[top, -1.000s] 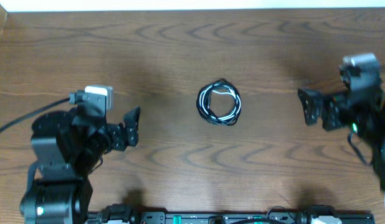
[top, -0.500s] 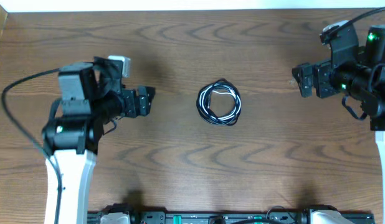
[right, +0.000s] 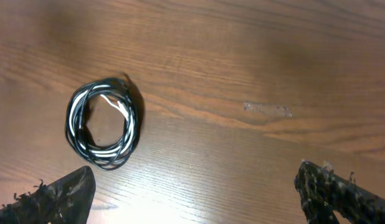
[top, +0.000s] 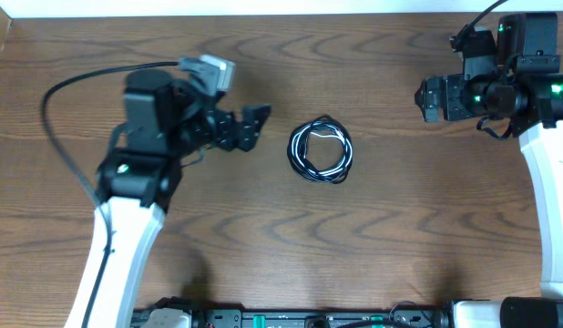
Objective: Untangle cables
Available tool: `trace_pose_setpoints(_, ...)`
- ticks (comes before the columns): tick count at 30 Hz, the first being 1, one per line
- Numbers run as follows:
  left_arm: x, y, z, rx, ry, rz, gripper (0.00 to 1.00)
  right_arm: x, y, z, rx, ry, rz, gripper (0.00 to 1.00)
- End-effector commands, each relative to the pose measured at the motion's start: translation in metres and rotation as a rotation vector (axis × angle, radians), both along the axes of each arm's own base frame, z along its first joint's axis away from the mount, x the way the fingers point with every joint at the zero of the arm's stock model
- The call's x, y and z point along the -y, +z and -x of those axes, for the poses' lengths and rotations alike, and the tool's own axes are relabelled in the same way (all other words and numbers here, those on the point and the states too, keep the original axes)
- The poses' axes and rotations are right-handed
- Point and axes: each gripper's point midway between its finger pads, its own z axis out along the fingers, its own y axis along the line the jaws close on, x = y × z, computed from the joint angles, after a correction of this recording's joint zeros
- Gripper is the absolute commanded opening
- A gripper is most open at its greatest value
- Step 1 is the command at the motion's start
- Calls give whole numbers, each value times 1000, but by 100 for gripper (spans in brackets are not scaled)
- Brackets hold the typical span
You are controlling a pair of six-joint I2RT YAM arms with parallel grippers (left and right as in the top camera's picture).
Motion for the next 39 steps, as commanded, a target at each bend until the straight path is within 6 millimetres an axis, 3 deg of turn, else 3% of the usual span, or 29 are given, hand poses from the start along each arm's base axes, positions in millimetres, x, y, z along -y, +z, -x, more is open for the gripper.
trace_pose_setpoints(1,18,-34,-18,-62,-42,-42,98,-6,5,1,30,110,18,99)
trace_pose_setpoints(4,34,-63,-33,-92,-58,-80,98,-20,5,3,59,243,1,99)
trace_pose_setpoints(7,49,-100,-47,-111,-26,-190,99,-23,4,2,61,237,-21,99)
trace_pose_setpoints(13,82,-130,-59,-87,-31,-264,98,-22,-6,7,21,218,-31,97)
trace_pose_setpoints(16,76,-150,-68,-98,37,-353,98,-12,-26,5,-18,137,-10,97)
trace_pose_setpoints(22,78,-185,-72,-152,30,-395,98,-17,-63,6,-61,112,-60,97)
trace_pose_setpoints(24,88,-199,-72,-176,-9,-371,98,-21,-74,13,-96,111,-89,96)
trace_pose_setpoints(32,112,-229,-74,-184,-55,-368,99,-28,-85,30,-178,105,-129,95)
trace_pose_setpoints(39,112,-217,-95,-115,52,-335,98,-45,-89,45,-231,152,-125,94)
